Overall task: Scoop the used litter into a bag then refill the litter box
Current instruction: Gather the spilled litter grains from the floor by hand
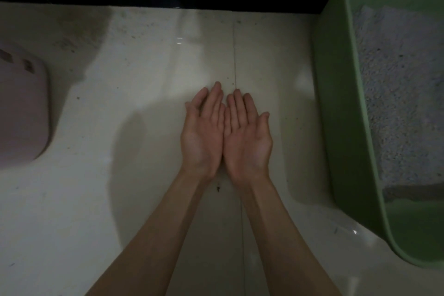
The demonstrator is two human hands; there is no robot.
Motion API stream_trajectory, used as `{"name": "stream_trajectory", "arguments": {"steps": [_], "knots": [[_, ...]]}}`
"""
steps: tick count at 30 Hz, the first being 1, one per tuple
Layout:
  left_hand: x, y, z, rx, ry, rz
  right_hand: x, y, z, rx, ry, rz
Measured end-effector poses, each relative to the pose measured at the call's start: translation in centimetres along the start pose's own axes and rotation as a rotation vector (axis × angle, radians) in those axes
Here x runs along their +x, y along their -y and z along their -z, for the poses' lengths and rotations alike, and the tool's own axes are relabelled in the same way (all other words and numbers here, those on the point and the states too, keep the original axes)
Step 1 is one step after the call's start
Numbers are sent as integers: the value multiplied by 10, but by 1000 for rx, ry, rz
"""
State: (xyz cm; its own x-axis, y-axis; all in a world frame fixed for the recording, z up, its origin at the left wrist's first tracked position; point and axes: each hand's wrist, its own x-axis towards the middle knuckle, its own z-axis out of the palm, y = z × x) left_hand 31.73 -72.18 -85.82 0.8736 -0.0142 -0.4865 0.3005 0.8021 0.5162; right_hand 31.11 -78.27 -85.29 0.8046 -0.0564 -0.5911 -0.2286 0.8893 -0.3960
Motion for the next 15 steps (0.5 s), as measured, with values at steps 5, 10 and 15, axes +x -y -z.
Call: {"name": "stream_trajectory", "arguments": {"steps": [5, 10, 15], "knots": [[-4, -8, -4, -177, -115, 94, -4, 5, 2, 189, -65, -48], [-23, -18, -16, -203, -98, 145, -27, 8, -2, 262, -64, -60], [-46, -48, -34, -276, -22, 121, -51, 20, -33, 311, -10, -68]]}}
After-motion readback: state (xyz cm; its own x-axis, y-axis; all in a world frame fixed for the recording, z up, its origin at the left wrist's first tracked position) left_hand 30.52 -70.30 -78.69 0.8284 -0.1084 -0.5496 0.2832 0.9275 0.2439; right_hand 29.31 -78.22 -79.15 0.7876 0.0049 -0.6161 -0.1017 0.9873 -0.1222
